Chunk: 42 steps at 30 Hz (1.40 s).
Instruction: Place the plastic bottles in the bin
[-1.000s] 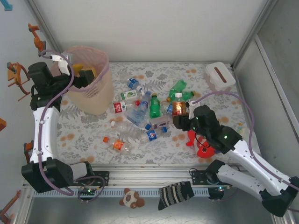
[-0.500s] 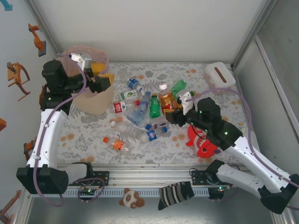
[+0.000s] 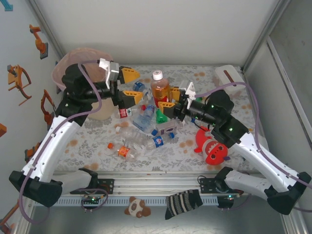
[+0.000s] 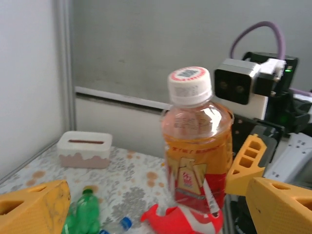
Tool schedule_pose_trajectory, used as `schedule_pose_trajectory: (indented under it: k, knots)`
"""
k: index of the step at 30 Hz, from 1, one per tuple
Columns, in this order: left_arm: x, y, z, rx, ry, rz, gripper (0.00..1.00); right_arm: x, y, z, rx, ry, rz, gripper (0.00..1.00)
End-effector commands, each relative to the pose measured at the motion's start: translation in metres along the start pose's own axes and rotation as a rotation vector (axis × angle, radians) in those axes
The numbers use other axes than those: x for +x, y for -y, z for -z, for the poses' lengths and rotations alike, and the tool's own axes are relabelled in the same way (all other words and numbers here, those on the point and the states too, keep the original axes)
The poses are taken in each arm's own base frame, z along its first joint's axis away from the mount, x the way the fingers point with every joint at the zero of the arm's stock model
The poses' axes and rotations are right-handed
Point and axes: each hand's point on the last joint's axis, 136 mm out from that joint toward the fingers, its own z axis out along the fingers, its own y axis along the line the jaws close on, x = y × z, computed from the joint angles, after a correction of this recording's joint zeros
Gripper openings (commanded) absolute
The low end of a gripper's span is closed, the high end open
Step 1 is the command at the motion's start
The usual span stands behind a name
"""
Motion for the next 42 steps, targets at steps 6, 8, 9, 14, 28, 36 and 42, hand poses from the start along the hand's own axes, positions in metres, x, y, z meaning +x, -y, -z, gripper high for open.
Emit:
schedule_pose_trajectory:
  k: [6, 8, 9, 14, 28, 36, 42]
  knots:
    - [-0.021, 0.032, -0.025, 0.123, 0.033, -0.048, 0.95, -0.046, -0.023, -0.002, -0.136, 0.150, 0.085, 0.52]
    - [-0.021, 0.035, -0.030, 0.138, 0.035, -0.052, 0.95, -0.048, -0.025, -0.002, -0.149, 0.154, 0.085, 0.51]
    - [-0.021, 0.036, -0.033, 0.143, 0.036, -0.051, 0.94, -0.048, -0.025, -0.003, -0.153, 0.152, 0.084, 0.51]
    - [-0.025, 0.042, -0.042, 0.178, 0.045, -0.050, 0.89, -0.046, -0.026, -0.004, -0.160, 0.151, 0.082, 0.51]
    - [-0.021, 0.049, -0.051, 0.236, 0.039, -0.041, 0.70, -0.047, -0.026, -0.001, -0.148, 0.159, 0.087, 0.50]
    - [-0.019, 0.049, -0.052, 0.242, 0.037, -0.040, 0.62, -0.044, -0.024, -0.002, -0.140, 0.152, 0.083, 0.50]
    - [-0.020, 0.050, -0.051, 0.245, 0.038, -0.047, 0.57, -0.043, -0.023, -0.002, -0.134, 0.148, 0.077, 0.50]
